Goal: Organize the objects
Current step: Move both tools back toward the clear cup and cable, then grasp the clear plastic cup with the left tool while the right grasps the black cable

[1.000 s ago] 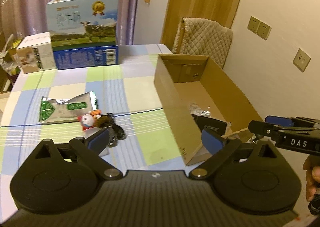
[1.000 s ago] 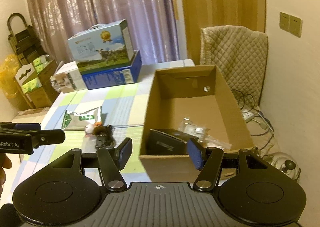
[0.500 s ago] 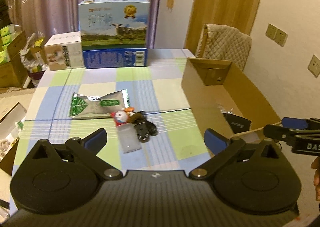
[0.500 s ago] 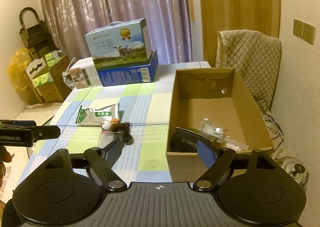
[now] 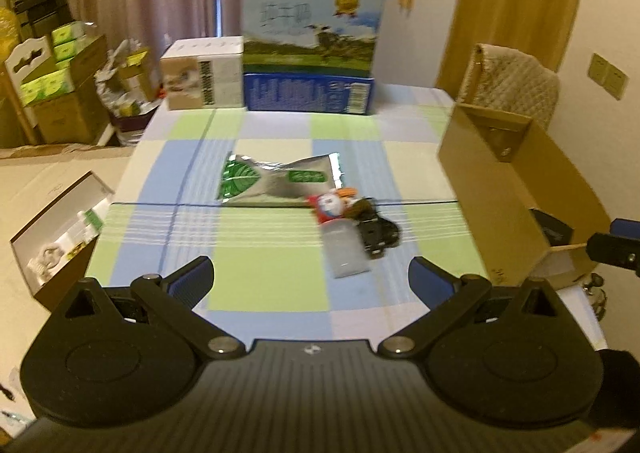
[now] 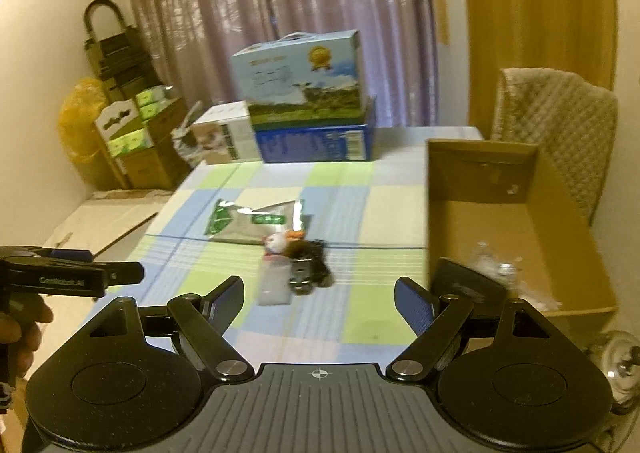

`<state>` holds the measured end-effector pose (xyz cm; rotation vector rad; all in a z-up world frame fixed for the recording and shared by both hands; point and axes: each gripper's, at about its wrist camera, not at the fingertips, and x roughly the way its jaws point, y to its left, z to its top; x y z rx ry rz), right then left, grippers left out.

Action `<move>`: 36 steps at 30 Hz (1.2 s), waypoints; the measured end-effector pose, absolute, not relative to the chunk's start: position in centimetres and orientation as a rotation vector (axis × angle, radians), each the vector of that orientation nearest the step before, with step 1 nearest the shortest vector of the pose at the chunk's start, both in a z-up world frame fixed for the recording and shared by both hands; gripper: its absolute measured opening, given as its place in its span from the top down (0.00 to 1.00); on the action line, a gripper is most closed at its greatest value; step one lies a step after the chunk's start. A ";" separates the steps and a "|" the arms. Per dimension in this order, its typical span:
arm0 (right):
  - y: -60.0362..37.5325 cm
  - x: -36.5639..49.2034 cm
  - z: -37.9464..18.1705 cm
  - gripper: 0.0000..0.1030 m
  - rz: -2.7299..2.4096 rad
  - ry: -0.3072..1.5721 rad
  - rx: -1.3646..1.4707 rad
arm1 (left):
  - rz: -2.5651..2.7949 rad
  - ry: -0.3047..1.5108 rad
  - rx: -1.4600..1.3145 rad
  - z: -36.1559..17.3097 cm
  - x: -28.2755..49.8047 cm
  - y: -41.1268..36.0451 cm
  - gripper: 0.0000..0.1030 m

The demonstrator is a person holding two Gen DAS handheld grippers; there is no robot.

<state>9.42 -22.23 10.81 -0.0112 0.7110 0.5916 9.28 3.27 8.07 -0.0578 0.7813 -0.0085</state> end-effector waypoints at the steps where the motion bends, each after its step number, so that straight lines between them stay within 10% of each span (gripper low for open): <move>1: -21.7 9.5 10.5 0.23 0.601 0.716 -0.012 | -0.001 0.783 -0.058 7.9 9.3 3.7 0.01; 21: -15.3 15.0 0.9 0.23 0.663 0.785 -0.083 | 0.025 0.855 -0.093 1.0 14.4 7.4 0.01; 36: -12.0 23.8 -4.5 0.50 0.665 0.813 -0.137 | -0.023 0.891 -0.097 -5.0 21.4 6.6 0.01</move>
